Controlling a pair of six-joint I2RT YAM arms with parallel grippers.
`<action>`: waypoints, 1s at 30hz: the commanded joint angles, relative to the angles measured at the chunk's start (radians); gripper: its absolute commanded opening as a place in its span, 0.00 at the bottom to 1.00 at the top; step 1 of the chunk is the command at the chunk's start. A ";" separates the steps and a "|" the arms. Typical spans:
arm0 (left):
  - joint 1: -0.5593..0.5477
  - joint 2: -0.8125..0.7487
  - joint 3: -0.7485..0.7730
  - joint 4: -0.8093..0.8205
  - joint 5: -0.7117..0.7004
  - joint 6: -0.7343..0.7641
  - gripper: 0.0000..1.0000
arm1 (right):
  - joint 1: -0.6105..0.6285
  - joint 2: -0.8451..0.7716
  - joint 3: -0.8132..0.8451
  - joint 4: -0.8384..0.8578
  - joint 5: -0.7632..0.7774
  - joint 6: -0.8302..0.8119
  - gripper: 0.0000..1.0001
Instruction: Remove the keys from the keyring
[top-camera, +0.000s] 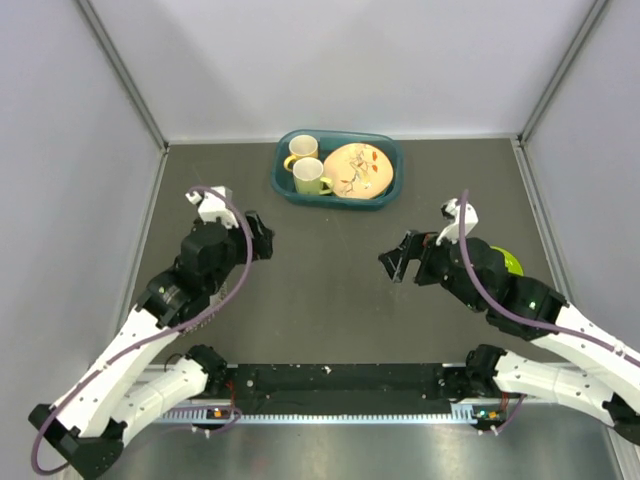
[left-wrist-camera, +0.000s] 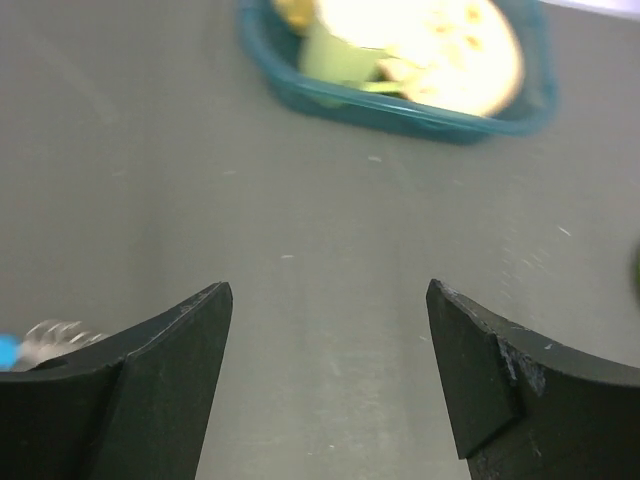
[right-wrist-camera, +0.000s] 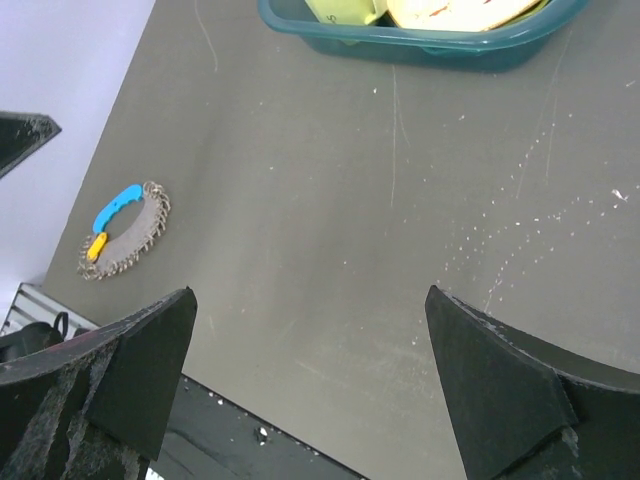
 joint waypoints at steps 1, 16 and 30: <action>0.043 0.076 0.123 -0.266 -0.413 -0.178 0.83 | 0.008 -0.056 -0.018 0.028 0.006 0.005 0.99; 0.693 0.119 -0.039 -0.538 -0.354 -0.744 0.80 | 0.008 -0.081 -0.024 0.041 -0.069 -0.011 0.99; 0.879 0.229 -0.176 -0.550 -0.379 -1.042 0.73 | 0.008 -0.069 0.008 0.041 -0.132 -0.021 0.98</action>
